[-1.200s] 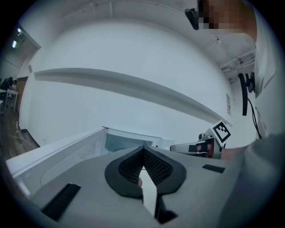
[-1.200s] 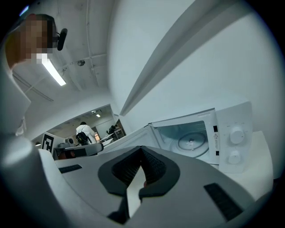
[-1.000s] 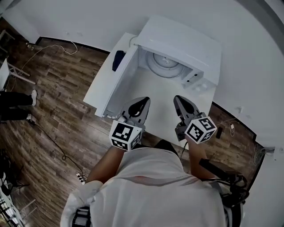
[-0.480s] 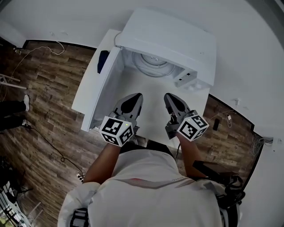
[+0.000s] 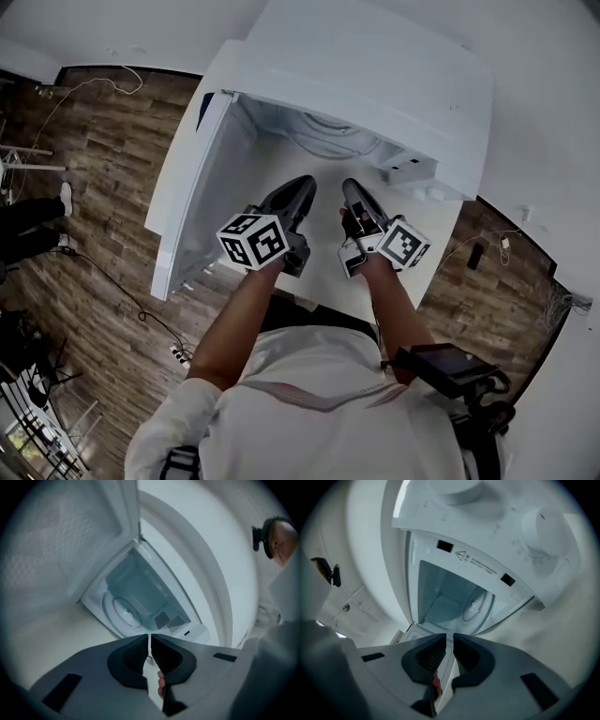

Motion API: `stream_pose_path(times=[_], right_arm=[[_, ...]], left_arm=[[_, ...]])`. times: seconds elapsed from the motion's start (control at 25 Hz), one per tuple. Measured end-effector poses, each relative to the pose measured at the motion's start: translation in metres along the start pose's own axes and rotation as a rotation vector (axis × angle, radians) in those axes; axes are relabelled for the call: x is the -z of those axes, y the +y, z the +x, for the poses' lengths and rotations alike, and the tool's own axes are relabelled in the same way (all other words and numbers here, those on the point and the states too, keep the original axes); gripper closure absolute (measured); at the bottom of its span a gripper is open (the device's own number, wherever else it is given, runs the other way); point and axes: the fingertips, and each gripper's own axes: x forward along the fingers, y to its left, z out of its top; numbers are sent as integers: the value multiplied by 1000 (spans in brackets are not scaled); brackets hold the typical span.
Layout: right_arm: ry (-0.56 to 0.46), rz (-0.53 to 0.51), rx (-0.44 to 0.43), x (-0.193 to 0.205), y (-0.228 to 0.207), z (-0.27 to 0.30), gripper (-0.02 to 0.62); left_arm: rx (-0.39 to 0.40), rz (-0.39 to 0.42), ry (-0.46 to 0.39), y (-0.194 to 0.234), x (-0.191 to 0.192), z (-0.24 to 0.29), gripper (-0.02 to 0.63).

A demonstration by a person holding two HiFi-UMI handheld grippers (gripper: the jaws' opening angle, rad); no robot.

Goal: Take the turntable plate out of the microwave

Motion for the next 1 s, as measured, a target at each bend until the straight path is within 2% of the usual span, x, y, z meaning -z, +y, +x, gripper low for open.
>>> stream_pose_path(times=[0.12, 0.24, 0.4, 0.56, 1.0], right_arm=[[-9, 70, -4, -1, -16, 14, 523], [-24, 170, 18, -2, -36, 19, 496], [-45, 235, -13, 0, -38, 18, 452], [-39, 303, -20, 1, -55, 35, 418], [-82, 404, 20, -3, -81, 70, 416]], left_arm=[[9, -164, -12, 19, 4, 15, 588], [51, -296, -19, 31, 11, 30, 542], [106, -447, -54, 39, 18, 33, 482], [105, -501, -50, 60, 12, 50, 462], [108, -554, -14, 86, 8, 88, 462]])
